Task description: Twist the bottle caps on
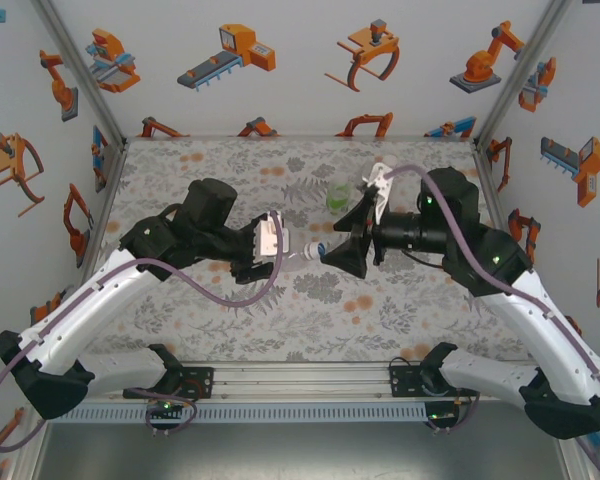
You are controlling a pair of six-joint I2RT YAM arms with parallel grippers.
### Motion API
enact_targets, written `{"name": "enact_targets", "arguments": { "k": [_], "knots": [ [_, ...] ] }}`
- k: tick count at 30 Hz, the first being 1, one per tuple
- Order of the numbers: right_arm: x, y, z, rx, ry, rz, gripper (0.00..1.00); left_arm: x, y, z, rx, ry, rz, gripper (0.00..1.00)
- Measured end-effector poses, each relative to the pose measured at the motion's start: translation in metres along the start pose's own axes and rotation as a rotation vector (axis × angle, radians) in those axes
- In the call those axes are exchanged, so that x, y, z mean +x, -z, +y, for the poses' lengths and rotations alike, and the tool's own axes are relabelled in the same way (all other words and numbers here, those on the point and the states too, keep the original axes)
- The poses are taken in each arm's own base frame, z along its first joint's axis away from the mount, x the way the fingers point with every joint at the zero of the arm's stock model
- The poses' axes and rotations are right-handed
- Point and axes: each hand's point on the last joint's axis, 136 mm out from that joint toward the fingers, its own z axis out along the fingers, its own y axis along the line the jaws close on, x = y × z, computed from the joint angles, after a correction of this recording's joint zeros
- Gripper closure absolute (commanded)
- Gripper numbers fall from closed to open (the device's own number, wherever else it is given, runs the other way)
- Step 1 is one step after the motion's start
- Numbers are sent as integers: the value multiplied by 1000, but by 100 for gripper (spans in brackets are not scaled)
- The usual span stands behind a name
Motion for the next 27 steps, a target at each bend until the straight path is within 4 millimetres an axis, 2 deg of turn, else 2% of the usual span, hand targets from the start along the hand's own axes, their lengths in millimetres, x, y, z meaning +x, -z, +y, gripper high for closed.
{"name": "enact_targets", "arguments": {
  "k": [5,10,21,27],
  "knots": [
    [17,-4,10,-75,278,34,38,-2,1,-2,8,-1,-10,98],
    [21,-8,14,-111,399,22,45,-2,1,-2,9,-1,-10,98],
    [18,-16,19,-175,455,-27,54,-4,1,-3,11,-3,-13,98],
    [18,-18,21,-191,451,-42,63,-4,2,-3,8,-2,-11,98]
  ]
}}
